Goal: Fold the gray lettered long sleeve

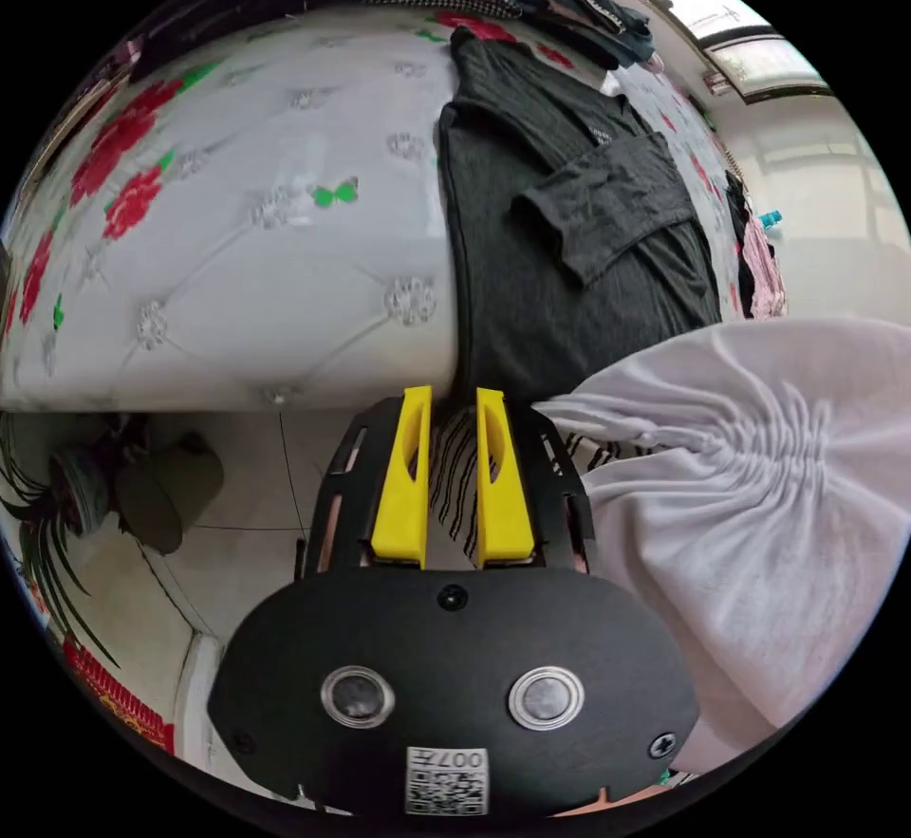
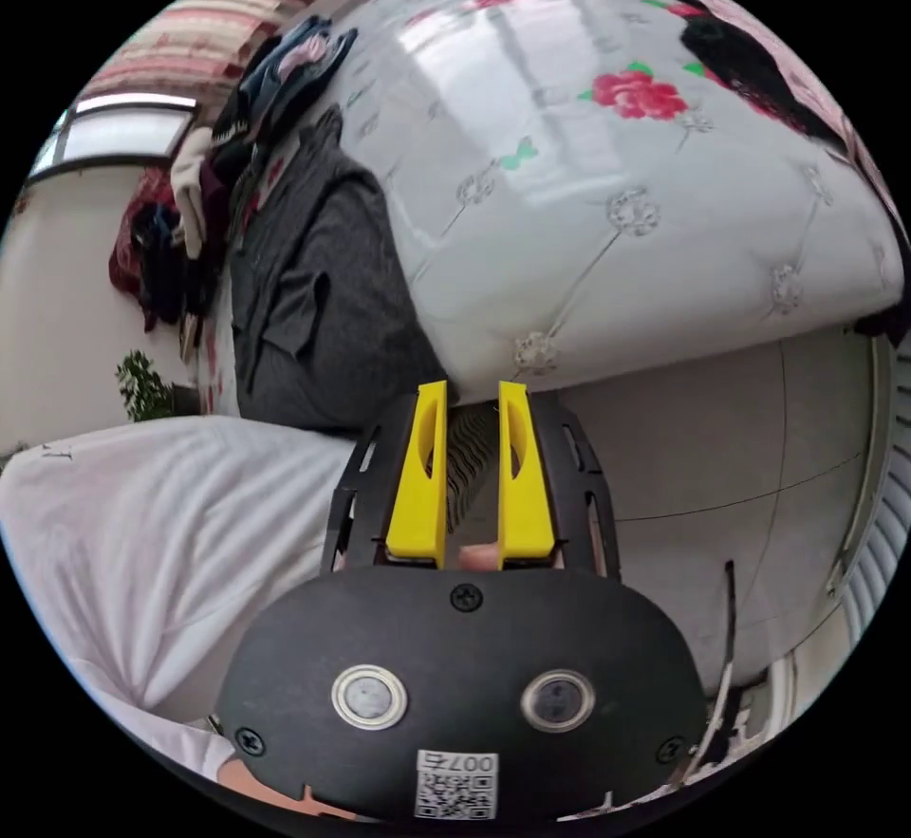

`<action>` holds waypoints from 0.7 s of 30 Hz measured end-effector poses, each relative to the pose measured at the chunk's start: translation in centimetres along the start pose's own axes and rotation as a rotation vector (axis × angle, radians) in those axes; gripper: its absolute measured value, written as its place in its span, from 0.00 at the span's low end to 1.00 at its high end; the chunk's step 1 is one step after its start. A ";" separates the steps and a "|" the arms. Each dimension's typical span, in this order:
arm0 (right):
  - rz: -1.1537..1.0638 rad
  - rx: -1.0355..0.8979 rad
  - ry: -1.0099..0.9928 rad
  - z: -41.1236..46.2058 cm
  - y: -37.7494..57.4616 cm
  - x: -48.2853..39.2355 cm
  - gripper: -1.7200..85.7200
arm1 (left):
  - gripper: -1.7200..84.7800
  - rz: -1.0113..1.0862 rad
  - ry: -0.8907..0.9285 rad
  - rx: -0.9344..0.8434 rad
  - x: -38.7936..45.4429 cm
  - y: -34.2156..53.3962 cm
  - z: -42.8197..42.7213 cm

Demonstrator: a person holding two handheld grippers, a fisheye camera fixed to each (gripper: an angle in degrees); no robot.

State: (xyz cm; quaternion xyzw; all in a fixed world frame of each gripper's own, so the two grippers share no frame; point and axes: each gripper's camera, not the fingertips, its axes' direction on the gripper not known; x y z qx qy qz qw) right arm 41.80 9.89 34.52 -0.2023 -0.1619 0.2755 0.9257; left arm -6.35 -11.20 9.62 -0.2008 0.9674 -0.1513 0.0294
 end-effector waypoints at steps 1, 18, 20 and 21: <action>-0.036 -0.041 0.023 0.9 -0.4 -0.6 0.09 | 0.12 0.022 0.004 -0.020 0.2 0.3 0.9; -0.241 -0.415 0.126 3.5 -5.8 -5.3 0.05 | 0.02 0.143 -0.105 -0.164 1.5 -1.2 6.2; -0.278 -0.423 0.165 3.9 -6.2 -6.0 0.03 | 0.01 0.143 -0.088 -0.172 1.0 -1.1 6.0; -0.286 -0.435 0.174 4.1 -6.2 -6.1 0.03 | 0.01 0.146 -0.077 -0.174 0.6 -1.1 5.8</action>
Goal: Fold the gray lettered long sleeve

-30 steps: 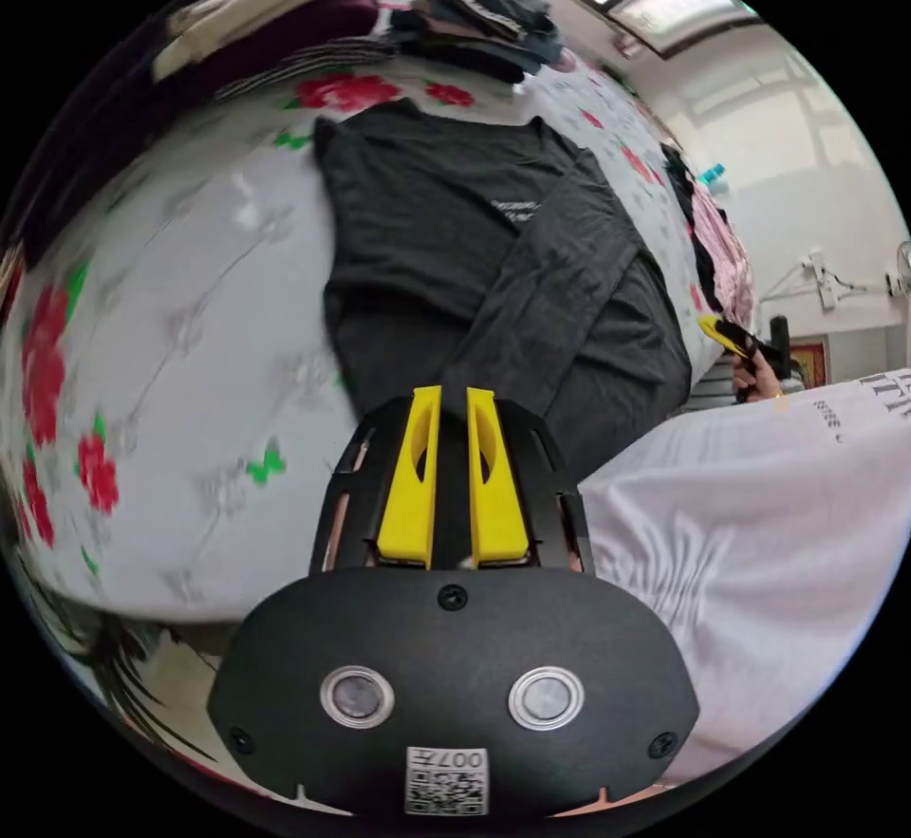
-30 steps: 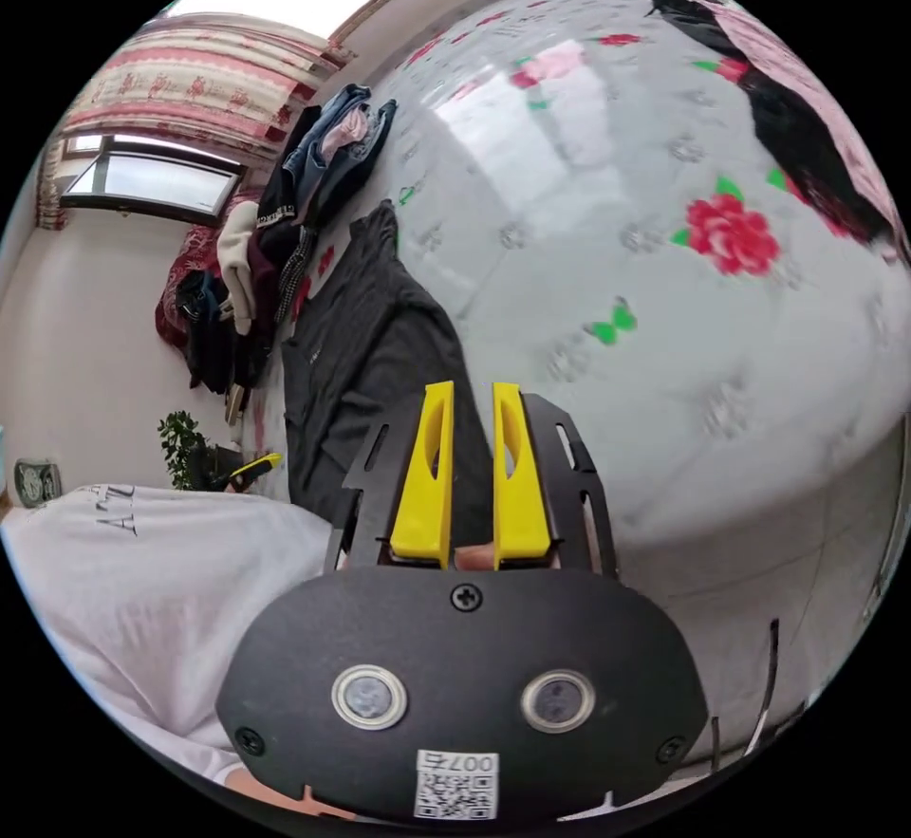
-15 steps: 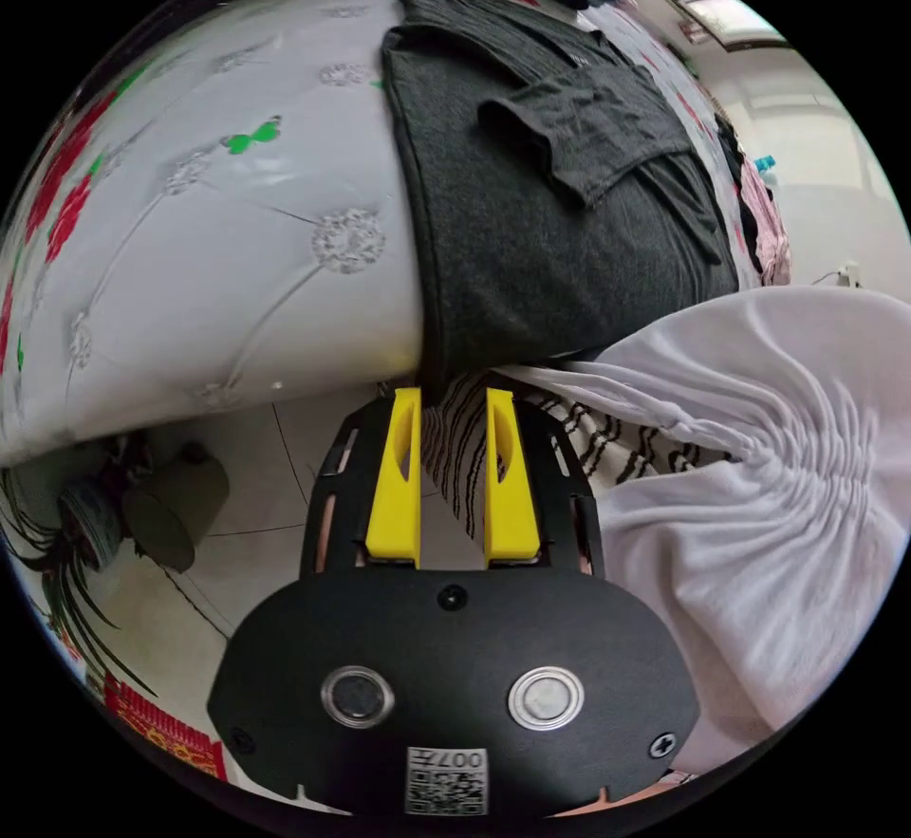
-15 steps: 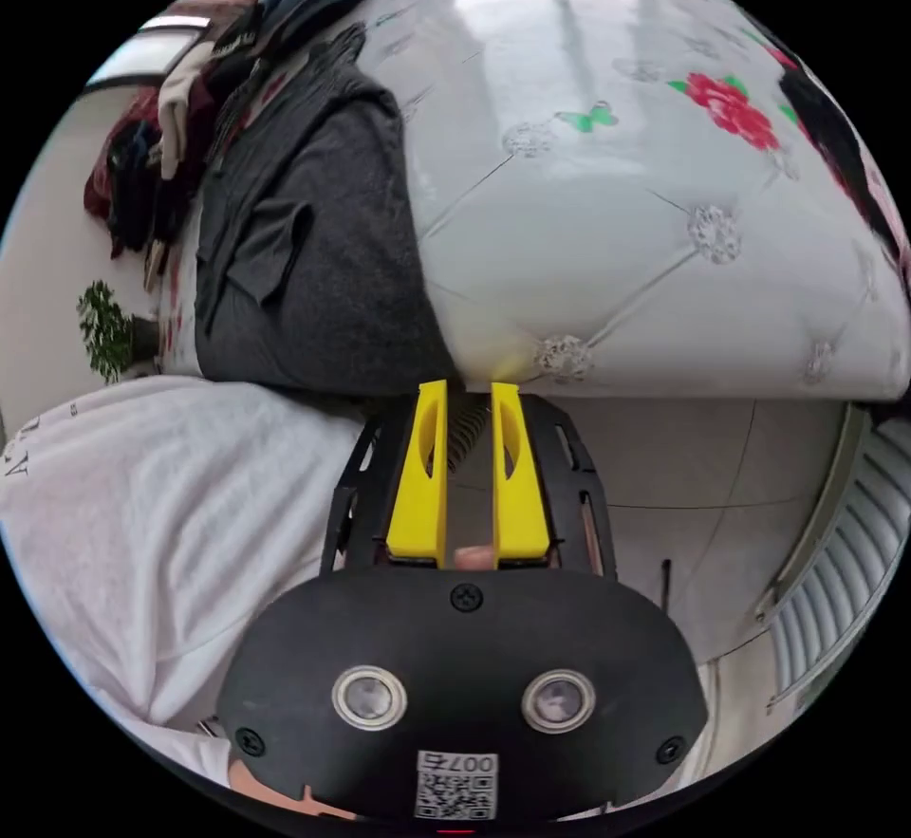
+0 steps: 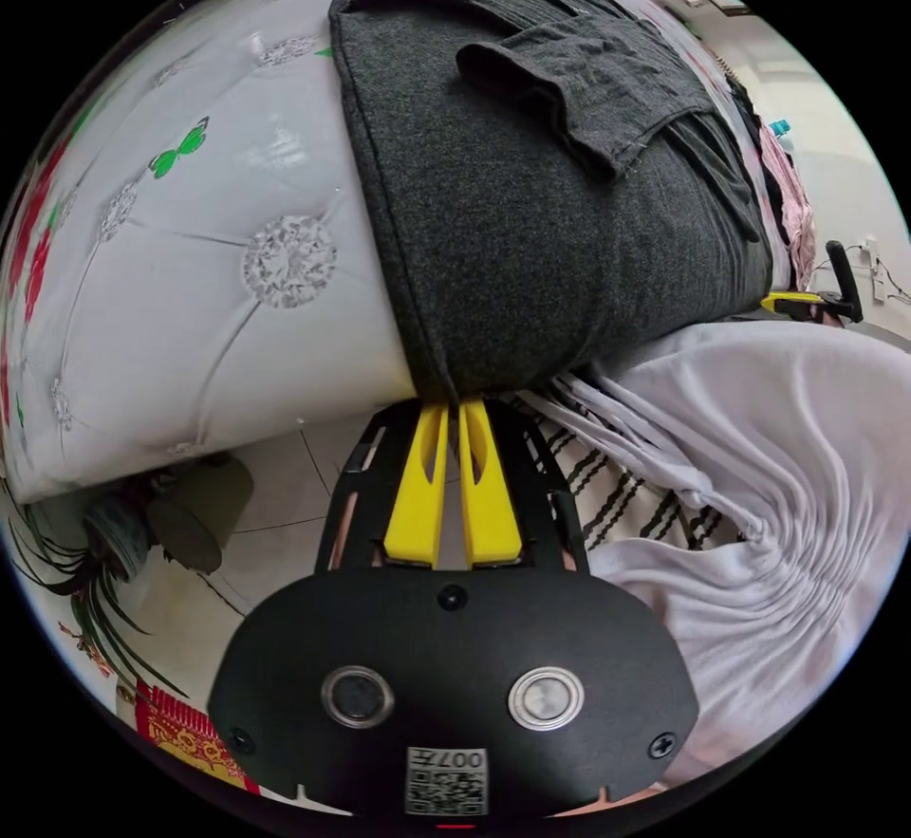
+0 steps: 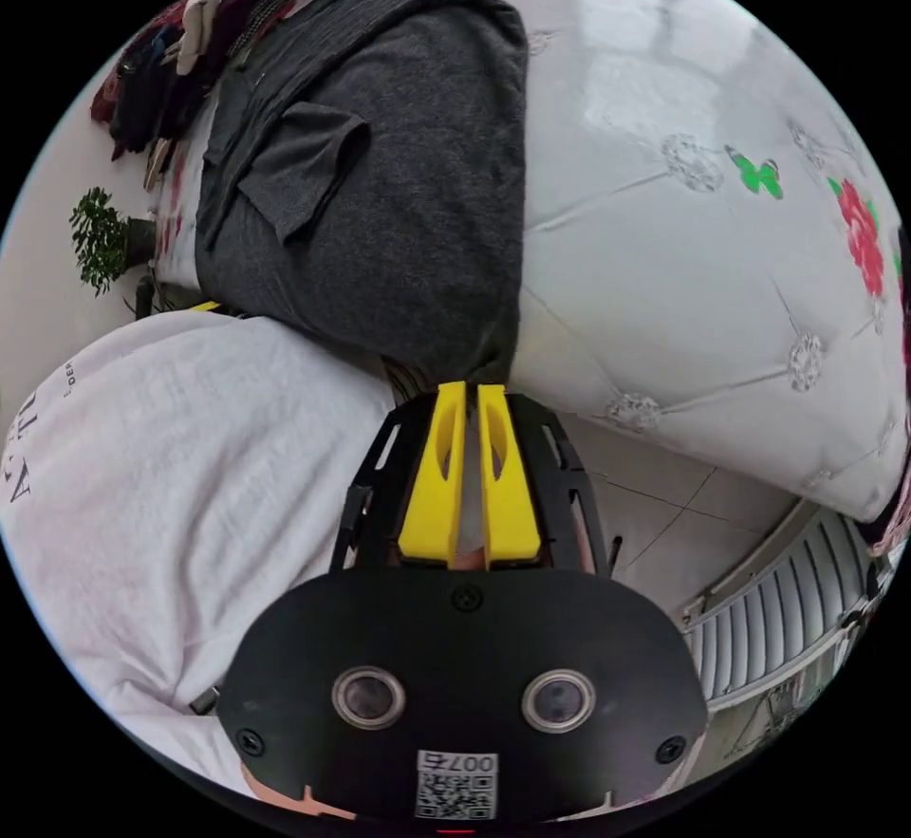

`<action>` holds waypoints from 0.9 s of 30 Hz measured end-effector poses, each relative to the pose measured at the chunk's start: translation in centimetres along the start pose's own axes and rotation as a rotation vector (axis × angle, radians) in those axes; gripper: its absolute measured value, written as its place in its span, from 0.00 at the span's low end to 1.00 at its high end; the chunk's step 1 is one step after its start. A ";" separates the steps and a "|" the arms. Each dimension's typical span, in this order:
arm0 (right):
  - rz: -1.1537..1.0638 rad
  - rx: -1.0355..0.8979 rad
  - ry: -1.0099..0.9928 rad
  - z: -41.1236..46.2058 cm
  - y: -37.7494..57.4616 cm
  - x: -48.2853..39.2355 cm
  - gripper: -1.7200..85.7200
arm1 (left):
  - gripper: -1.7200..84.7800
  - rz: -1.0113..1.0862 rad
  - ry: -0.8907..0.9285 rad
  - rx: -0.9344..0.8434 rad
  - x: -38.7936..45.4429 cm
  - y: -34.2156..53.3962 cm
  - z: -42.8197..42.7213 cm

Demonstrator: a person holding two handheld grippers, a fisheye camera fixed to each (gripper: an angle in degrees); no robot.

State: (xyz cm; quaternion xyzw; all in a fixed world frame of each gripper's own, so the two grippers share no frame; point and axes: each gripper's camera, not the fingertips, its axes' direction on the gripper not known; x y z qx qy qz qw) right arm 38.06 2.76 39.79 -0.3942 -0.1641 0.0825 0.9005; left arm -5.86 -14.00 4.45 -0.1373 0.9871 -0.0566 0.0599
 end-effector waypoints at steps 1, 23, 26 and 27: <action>-0.018 -0.013 0.015 0.0 -0.1 -0.2 0.03 | 0.01 0.012 0.012 0.003 -0.3 0.3 -0.3; -0.093 0.029 -0.118 -2.5 4.0 1.8 0.02 | 0.03 0.044 0.092 0.047 -6.7 2.7 -0.9; -0.146 0.021 -0.135 -3.0 5.1 1.6 0.02 | 0.01 0.124 0.220 0.047 -7.8 3.9 -2.9; -0.153 0.021 -0.148 -3.2 5.3 1.7 0.02 | 0.01 0.159 0.293 0.047 -8.3 4.5 -4.2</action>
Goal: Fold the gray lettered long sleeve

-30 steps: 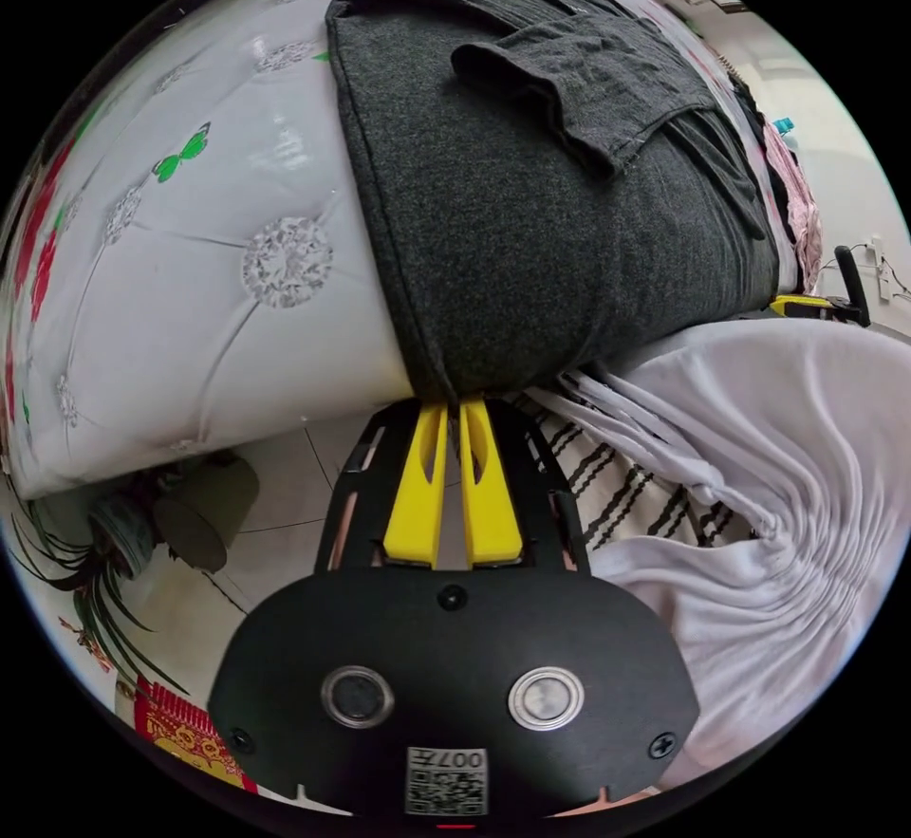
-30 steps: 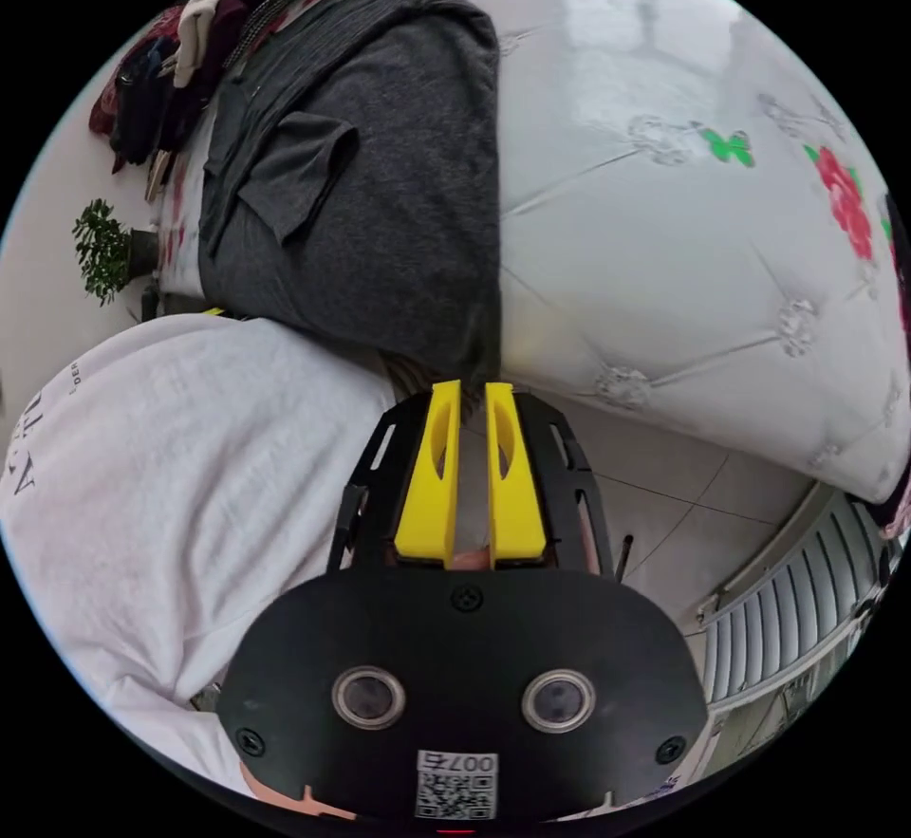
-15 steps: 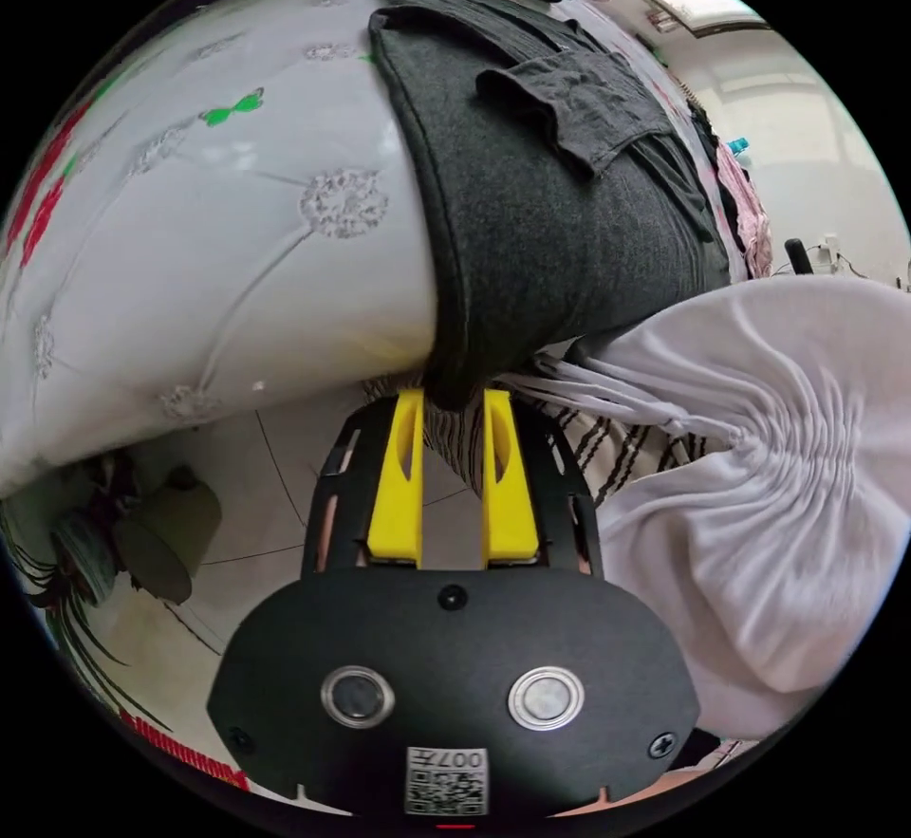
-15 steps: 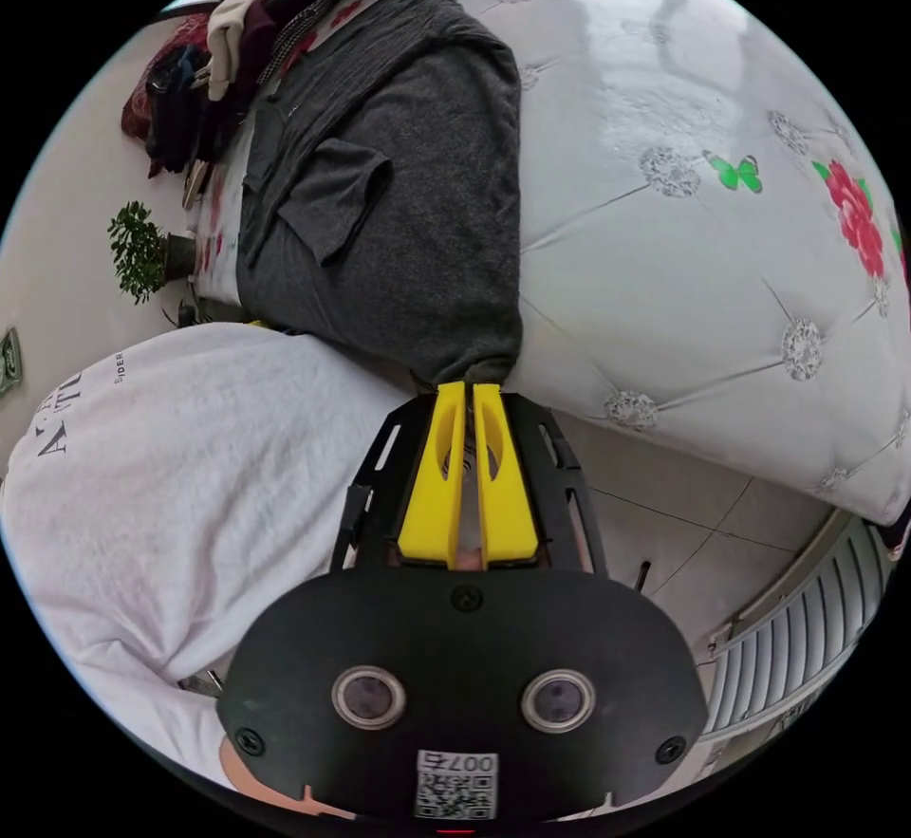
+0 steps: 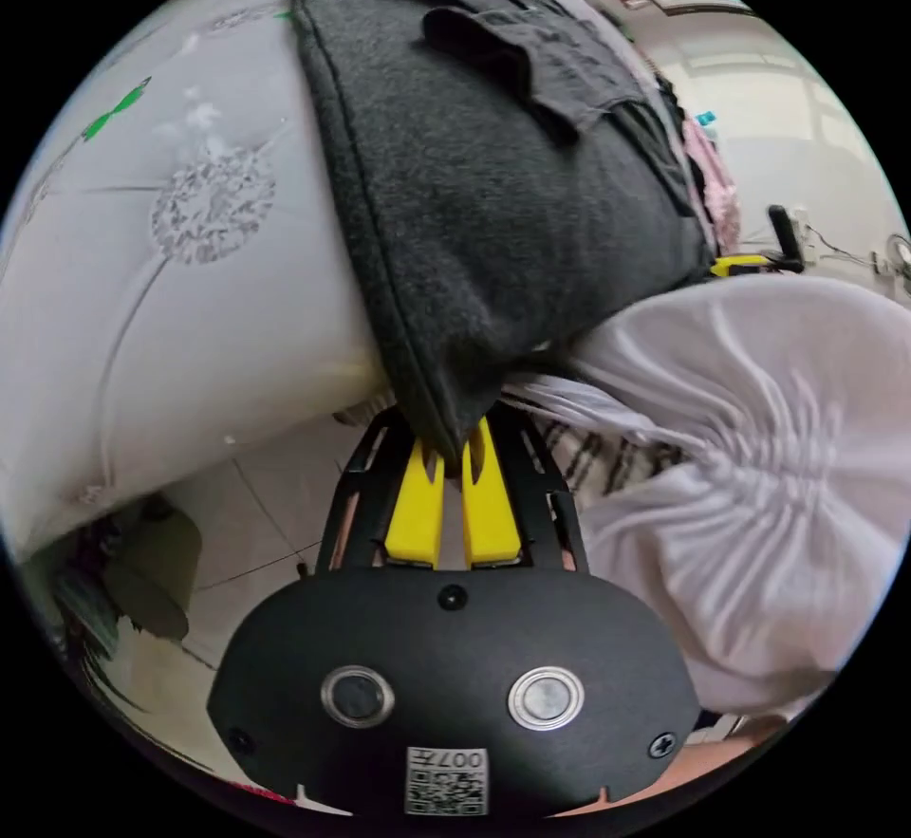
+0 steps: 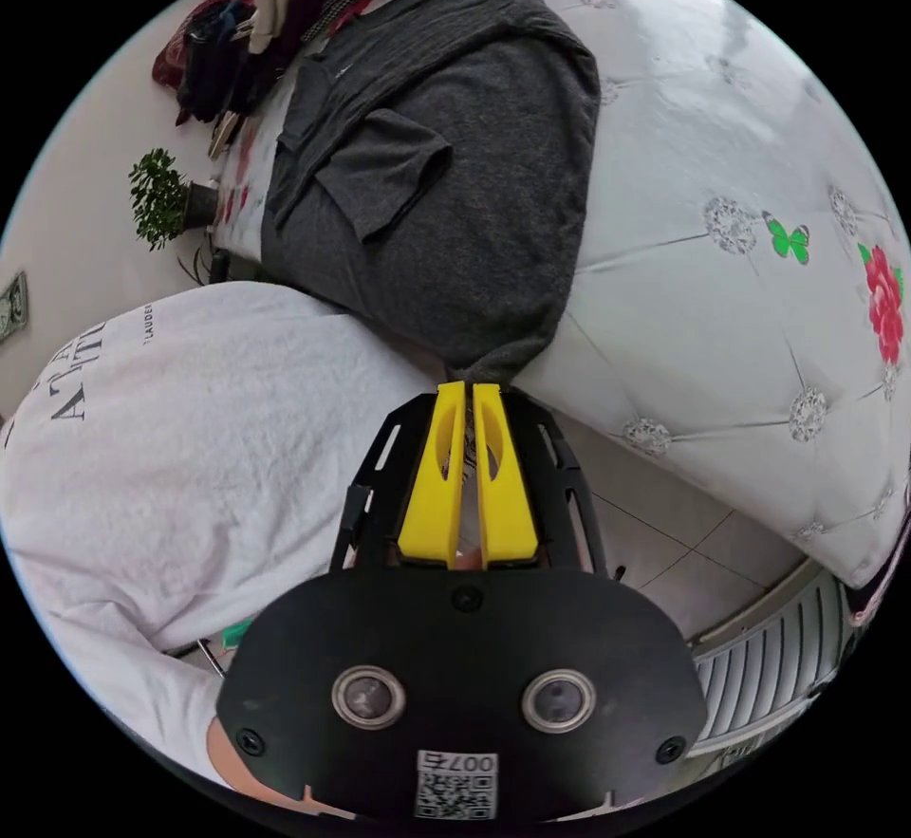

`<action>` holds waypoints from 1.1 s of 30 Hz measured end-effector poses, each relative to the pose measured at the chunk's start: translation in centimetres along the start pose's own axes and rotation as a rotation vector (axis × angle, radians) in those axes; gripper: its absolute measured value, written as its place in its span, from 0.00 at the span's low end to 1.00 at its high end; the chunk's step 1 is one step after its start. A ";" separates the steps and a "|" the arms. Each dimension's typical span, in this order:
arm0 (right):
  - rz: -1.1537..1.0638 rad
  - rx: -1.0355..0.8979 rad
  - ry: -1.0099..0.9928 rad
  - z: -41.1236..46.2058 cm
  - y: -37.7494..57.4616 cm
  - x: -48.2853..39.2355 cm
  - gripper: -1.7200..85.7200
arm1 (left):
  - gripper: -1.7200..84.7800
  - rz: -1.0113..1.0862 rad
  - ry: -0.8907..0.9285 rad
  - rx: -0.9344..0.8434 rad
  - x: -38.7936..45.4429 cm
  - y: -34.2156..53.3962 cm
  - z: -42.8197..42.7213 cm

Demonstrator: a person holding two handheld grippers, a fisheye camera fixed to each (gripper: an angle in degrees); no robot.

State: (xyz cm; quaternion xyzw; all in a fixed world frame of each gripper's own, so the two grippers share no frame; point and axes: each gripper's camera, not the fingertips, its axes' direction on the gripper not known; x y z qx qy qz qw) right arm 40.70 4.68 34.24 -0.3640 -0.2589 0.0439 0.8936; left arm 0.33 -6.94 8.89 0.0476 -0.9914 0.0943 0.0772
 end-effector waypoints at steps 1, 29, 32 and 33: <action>-0.009 0.008 -0.031 -0.4 0.6 0.1 0.02 | 0.01 0.020 0.043 0.018 -0.1 0.7 -1.8; 0.165 0.544 0.072 -5.1 -5.9 -1.5 0.06 | 0.12 -0.380 0.083 0.487 -7.9 -8.4 -18.6; 0.147 0.469 0.149 -3.9 -8.3 -2.5 0.05 | 0.11 -0.333 0.027 0.459 -5.7 -10.6 -17.6; 0.142 0.447 0.141 -3.6 -8.9 -2.6 0.05 | 0.10 -0.320 -0.005 0.442 -4.9 -11.7 -17.3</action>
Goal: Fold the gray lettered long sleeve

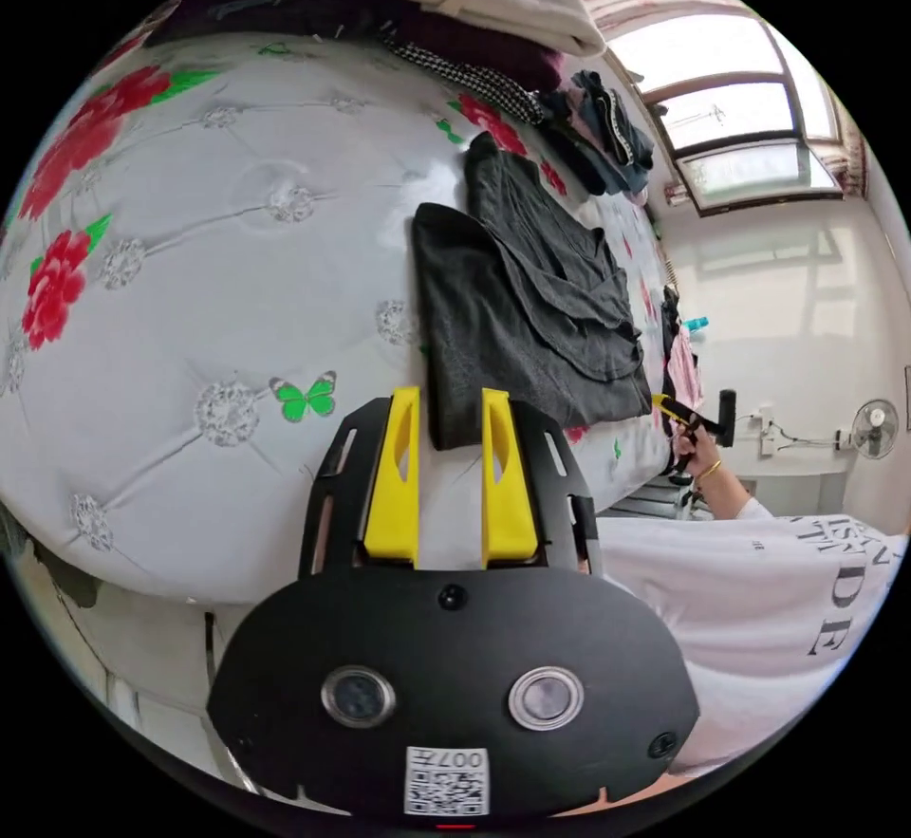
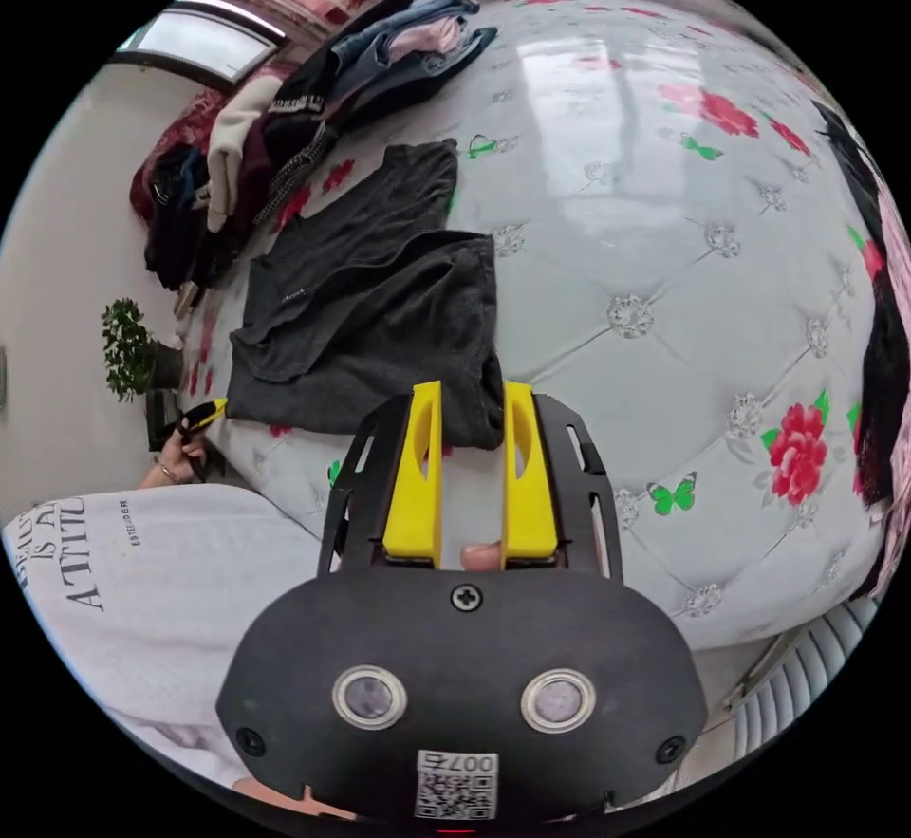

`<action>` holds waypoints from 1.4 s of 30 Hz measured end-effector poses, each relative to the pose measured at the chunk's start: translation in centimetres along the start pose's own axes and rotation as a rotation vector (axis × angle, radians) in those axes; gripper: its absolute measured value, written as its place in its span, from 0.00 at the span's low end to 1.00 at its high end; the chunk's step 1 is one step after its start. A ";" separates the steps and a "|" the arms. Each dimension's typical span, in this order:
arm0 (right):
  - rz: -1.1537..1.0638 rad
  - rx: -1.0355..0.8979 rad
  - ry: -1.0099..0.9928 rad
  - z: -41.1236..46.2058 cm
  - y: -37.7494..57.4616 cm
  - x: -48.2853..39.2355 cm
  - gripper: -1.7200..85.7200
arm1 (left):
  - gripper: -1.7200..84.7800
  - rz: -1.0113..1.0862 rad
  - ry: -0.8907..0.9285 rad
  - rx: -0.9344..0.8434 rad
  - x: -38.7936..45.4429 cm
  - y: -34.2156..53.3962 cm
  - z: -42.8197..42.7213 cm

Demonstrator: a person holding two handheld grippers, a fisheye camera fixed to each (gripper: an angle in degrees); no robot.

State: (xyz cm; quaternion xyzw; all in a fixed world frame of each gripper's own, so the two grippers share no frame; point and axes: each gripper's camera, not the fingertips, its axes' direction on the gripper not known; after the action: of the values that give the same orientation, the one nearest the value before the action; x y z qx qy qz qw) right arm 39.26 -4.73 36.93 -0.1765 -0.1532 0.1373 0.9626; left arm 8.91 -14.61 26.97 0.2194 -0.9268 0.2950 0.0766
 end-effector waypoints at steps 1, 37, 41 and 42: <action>-0.007 -0.049 -0.024 1.0 -0.5 -0.3 0.05 | 0.07 0.015 -0.045 -0.019 1.0 -0.6 0.6; -0.702 -0.198 0.188 5.1 -6.9 -18.2 0.06 | 0.12 0.696 -0.259 -0.282 19.9 -8.9 10.4; -0.758 -0.279 0.195 8.5 -8.5 -20.2 0.05 | 0.12 0.691 -0.285 -0.309 20.6 -9.5 12.3; -0.754 -0.276 0.195 8.7 -8.8 -20.3 0.05 | 0.12 0.680 -0.285 -0.307 20.7 -9.6 12.5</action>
State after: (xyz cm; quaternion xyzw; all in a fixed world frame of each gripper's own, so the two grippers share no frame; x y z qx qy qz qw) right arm 19.56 -16.53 43.02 -0.2478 -0.1323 -0.2640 0.9227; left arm -5.33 -36.37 27.30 -0.0751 -0.9812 0.1283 -0.1230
